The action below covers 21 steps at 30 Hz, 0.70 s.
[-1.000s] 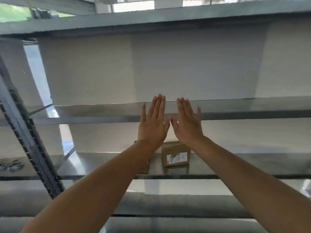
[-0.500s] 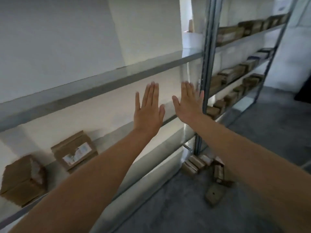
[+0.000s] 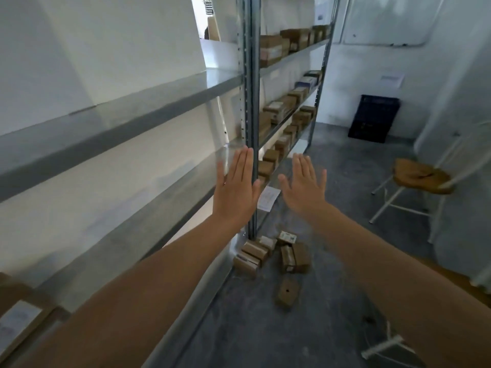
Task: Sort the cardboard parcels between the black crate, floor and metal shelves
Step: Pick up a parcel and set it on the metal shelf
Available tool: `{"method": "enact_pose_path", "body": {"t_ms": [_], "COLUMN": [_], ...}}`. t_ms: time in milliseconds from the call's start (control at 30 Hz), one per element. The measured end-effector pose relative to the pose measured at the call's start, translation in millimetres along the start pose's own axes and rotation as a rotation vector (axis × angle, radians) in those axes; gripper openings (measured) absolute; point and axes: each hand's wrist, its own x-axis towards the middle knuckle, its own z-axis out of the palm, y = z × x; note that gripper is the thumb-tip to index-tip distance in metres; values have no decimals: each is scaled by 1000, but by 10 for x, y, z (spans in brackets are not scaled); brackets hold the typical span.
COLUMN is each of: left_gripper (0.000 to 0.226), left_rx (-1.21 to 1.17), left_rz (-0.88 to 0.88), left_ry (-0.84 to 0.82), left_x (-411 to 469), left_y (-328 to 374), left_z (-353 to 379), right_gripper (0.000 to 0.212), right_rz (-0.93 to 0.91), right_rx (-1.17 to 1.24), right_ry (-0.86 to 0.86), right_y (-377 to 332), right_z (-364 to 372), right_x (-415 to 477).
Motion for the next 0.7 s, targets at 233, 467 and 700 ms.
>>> {"method": "enact_pose_path", "body": {"t_ms": [233,467,700], "left_gripper": [63,64,64], "left_rx": [-122,-167,-216], "left_rz": [76,133,228], "left_ry": [-87,-205,-282], "left_x": [206,283,621], "left_y": [-409,-273,257], "left_z": [419,918,1389], "right_gripper": [66,66,65], "right_rz": [69,189,308], "right_rx": [-127,-200,-177], "right_ry": [-44,-101,-131], "right_y": [-70,230,947], "right_z": [387,557,548], "right_x": [132,89,451]}}
